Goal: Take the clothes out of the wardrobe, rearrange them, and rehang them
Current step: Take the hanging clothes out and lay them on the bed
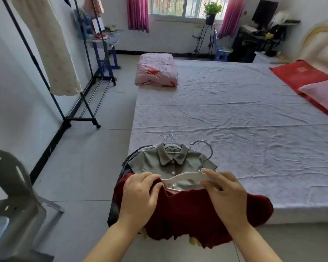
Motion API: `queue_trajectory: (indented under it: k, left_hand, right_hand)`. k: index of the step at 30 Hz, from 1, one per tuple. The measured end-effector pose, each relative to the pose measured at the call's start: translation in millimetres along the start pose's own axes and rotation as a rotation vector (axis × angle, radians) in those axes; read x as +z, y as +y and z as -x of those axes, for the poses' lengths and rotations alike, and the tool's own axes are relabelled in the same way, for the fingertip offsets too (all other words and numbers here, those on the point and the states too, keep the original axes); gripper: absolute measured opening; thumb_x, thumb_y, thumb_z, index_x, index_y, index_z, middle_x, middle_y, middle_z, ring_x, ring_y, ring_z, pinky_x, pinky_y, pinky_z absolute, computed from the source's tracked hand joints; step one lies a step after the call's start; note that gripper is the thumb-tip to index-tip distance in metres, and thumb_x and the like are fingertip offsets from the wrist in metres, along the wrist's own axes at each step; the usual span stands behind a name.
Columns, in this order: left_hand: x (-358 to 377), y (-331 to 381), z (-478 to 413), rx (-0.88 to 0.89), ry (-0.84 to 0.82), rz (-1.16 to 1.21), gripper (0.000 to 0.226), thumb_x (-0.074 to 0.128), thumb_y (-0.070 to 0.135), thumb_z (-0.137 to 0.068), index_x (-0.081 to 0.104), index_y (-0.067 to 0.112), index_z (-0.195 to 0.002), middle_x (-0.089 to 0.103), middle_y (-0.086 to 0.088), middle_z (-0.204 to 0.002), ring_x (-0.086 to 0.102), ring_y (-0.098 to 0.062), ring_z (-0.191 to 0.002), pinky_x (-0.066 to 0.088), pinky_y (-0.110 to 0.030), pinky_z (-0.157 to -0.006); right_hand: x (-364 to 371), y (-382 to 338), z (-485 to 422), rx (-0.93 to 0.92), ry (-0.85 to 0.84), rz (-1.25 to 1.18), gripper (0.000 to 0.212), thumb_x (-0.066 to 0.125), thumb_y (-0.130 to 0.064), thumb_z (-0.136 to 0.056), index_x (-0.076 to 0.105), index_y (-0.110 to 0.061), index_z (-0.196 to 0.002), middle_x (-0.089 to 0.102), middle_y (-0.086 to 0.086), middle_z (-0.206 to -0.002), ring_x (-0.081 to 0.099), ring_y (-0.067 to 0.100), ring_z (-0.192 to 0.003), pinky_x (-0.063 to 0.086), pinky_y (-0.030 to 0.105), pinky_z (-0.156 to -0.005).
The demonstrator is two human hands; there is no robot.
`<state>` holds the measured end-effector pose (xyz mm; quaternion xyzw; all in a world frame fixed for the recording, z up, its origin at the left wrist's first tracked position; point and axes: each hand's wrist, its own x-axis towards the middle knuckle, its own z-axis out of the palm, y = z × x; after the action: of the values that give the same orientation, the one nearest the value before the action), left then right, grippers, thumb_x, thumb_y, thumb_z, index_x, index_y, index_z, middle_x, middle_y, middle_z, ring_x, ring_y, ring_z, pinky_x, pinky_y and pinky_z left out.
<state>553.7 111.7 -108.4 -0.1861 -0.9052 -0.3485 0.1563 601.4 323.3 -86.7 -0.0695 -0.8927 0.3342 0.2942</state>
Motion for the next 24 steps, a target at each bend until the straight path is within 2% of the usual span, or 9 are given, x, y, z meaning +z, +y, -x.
queue_trajectory:
  k: [5,9,11,14,17,20,24]
  left_hand:
    - [36,-28,-72,-0.081,-0.051,-0.046,0.033,0.045,0.038,-0.084,0.069,0.019,-0.095,0.067,0.008,-0.091,0.063,-0.013,-0.086,0.047,-0.035,-0.082]
    - [66,-45,-131,-0.172,-0.076,-0.095,0.034,0.044,0.039,-0.083,0.069,0.019,-0.096,0.067,0.008,-0.092,0.063,-0.013,-0.087,0.047,-0.033,-0.082]
    - [83,-54,-160,-0.248,-0.104,-0.118,0.034,0.05,0.038,-0.084,0.068,0.017,-0.103,0.065,0.005,-0.1,0.062,-0.017,-0.093,0.046,-0.034,-0.086]
    - [107,-64,-197,-0.372,-0.137,-0.151,0.034,0.061,0.026,-0.086,0.062,0.014,-0.117,0.056,-0.002,-0.12,0.054,-0.023,-0.11,0.039,-0.035,-0.096]
    - [125,-69,-219,-0.446,-0.172,-0.168,0.035,0.059,0.028,-0.088,0.058,0.017,-0.121,0.049,-0.002,-0.13,0.048,-0.023,-0.118,0.036,-0.036,-0.101]
    - [137,-73,-227,-0.479,-0.203,-0.171,0.035,0.06,0.028,-0.086,0.06,0.017,-0.12,0.05,0.0,-0.128,0.05,-0.021,-0.117,0.037,-0.037,-0.1]
    - [146,-75,-232,-0.458,-0.237,-0.186,0.036,0.058,0.03,-0.088,0.059,0.018,-0.122,0.047,0.005,-0.129,0.048,-0.016,-0.119,0.031,-0.032,-0.101]
  right_hand:
    - [54,35,-84,0.027,-0.081,-0.041,0.039,0.085,-0.01,-0.06,0.074,-0.027,-0.094,0.057,-0.018,-0.081,0.058,0.004,-0.067,0.045,0.009,-0.066]
    - [99,69,-153,0.084,-0.184,-0.038,0.036,0.083,-0.014,-0.064,0.073,-0.026,-0.097,0.06,-0.013,-0.085,0.059,0.007,-0.068,0.043,0.014,-0.063]
    - [125,85,-189,0.133,-0.28,0.011,0.032,0.079,-0.02,-0.072,0.071,-0.026,-0.102,0.057,-0.013,-0.09,0.06,0.01,-0.074,0.039,0.015,-0.063]
    - [169,103,-245,0.2,-0.451,0.064,0.032,0.066,-0.027,-0.084,0.064,-0.026,-0.116,0.057,-0.007,-0.11,0.057,0.015,-0.1,0.04,0.025,-0.073]
    - [204,117,-285,0.173,-0.598,0.135,0.042,0.066,-0.023,-0.085,0.056,-0.02,-0.126,0.051,0.001,-0.127,0.044,0.019,-0.121,0.04,0.031,-0.089]
    - [218,136,-287,0.208,-0.702,0.134,0.039,0.065,-0.022,-0.084,0.059,-0.018,-0.123,0.053,0.004,-0.124,0.046,0.021,-0.12,0.039,0.03,-0.094]
    - [207,163,-252,0.281,-0.789,0.116,0.037,0.068,-0.022,-0.081,0.063,-0.015,-0.117,0.059,0.006,-0.116,0.054,0.023,-0.112,0.042,0.032,-0.097]
